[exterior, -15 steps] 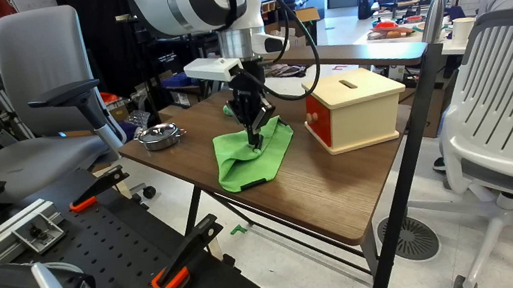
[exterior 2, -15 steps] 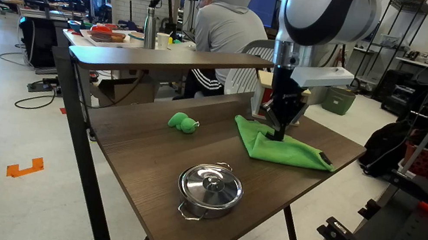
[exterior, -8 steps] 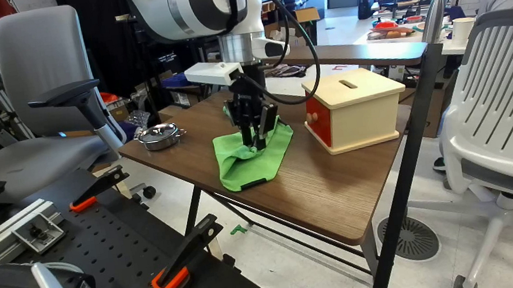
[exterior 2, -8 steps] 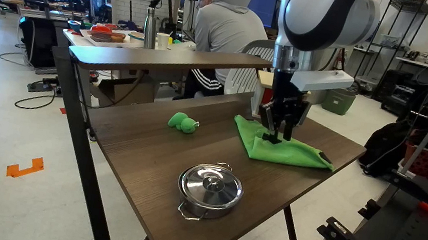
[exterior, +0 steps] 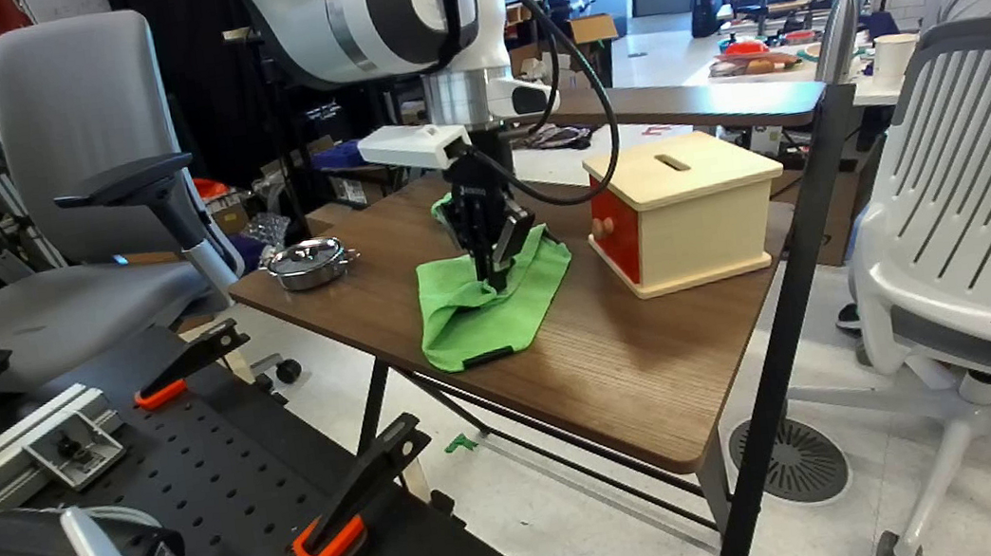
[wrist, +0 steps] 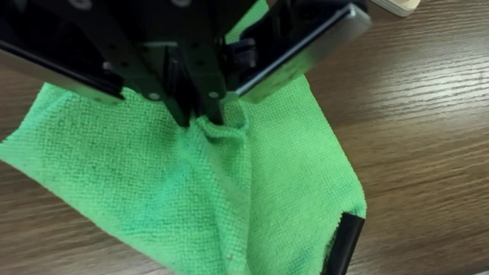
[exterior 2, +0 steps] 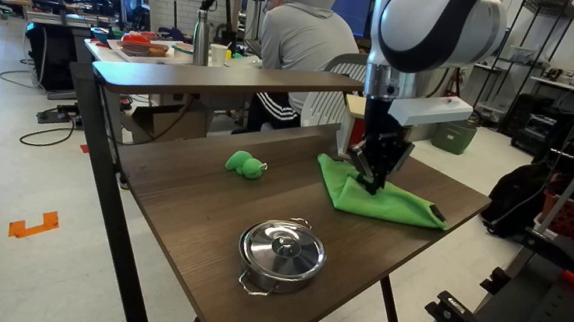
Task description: Unfold the green towel slightly on the table
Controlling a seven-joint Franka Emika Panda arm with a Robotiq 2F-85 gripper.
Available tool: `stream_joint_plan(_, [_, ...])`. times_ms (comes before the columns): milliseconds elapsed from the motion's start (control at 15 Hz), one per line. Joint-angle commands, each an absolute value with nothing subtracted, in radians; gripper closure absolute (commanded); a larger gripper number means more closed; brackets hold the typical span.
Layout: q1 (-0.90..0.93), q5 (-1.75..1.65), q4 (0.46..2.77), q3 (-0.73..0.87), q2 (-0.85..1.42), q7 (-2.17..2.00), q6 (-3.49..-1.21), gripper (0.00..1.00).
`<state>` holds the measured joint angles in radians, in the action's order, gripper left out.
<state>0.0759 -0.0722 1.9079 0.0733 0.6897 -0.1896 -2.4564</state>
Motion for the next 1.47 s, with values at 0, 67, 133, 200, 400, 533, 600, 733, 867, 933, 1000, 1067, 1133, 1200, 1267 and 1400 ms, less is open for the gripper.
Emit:
stream_joint_plan(0, [0.095,-0.095,1.886,0.091,0.704,-0.207,-2.448,1.0])
stream_joint_plan(67, [0.096,-0.096,1.894,0.092,0.696,-0.208,-2.453,1.0])
stream_joint_plan(133, [0.092,-0.091,1.911,0.089,0.672,-0.204,-2.457,0.99])
stream_joint_plan(200, [0.092,-0.091,1.925,0.09,0.652,-0.205,-2.462,0.99])
stream_joint_plan(400, [0.116,-0.125,1.974,0.109,0.569,-0.217,-2.456,0.99])
stream_joint_plan(533, [0.142,-0.181,2.015,0.119,0.518,-0.218,-2.464,0.99])
stream_joint_plan(600, [0.154,-0.213,2.036,0.12,0.496,-0.216,-2.467,0.99])
stream_joint_plan(733, [0.172,-0.274,2.091,0.108,0.452,-0.196,-2.479,0.99])
stream_joint_plan(867, [0.189,-0.335,2.152,0.088,0.414,-0.171,-2.492,0.99])
stream_joint_plan(933, [0.197,-0.359,2.18,0.075,0.399,-0.155,-2.489,0.99])
stream_joint_plan(1000, [0.205,-0.386,2.204,0.064,0.39,-0.145,-2.492,0.99])
stream_joint_plan(1067, [0.213,-0.41,2.226,0.054,0.385,-0.136,-2.493,0.99])
stream_joint_plan(1133, [0.217,-0.428,2.245,0.04,0.38,-0.12,-2.492,0.99])
stream_joint_plan(1200, [0.216,-0.444,2.267,0.026,0.378,-0.094,-2.495,0.99])
stream_joint_plan(1267, [0.218,-0.456,2.285,0.013,0.372,-0.073,-2.489,0.99])
stream_joint_plan(1400, [0.213,-0.476,2.321,-0.01,0.369,-0.019,-2.492,0.99])
